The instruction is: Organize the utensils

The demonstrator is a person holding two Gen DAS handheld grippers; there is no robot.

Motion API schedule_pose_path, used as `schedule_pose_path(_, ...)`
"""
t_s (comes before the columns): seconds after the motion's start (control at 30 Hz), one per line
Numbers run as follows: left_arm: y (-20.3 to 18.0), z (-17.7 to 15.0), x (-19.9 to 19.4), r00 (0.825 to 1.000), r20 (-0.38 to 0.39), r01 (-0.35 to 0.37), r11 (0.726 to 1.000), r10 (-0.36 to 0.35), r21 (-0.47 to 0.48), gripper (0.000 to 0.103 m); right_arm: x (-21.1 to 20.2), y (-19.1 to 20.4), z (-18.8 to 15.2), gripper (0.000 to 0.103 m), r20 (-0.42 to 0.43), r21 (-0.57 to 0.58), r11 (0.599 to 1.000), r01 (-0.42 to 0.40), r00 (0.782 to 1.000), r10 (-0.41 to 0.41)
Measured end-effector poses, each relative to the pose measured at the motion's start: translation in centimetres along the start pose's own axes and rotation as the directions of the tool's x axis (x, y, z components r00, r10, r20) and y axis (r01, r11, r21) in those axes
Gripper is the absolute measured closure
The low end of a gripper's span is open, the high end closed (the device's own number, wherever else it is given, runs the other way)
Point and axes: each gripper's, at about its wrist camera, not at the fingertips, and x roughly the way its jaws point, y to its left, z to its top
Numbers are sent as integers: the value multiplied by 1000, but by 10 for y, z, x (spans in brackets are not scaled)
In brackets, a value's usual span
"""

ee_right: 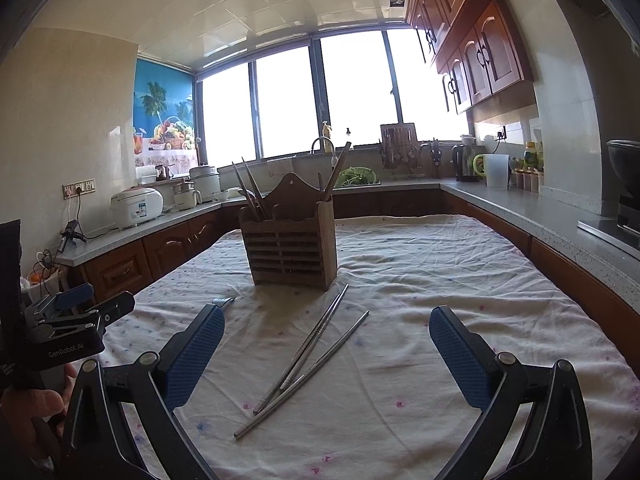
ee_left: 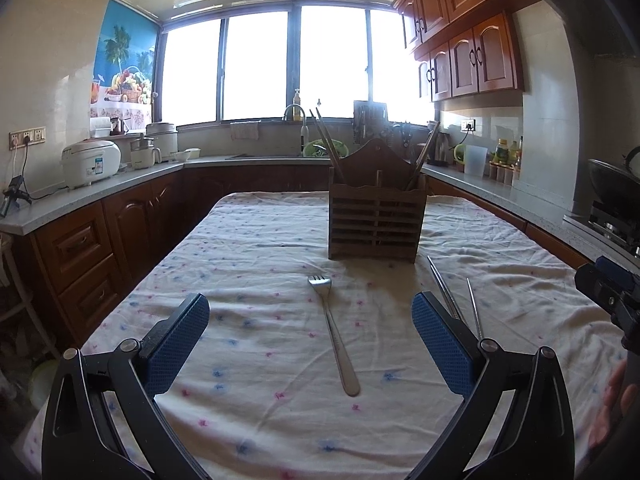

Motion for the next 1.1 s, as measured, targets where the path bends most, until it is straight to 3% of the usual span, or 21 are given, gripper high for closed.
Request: schedule_pose_path(1.1, 1, 2, -7, 1000, -15, -13, 1000, 13, -3, 0, -10, 18, 4, 0, 10, -49, 999, -16, 1000, 16)
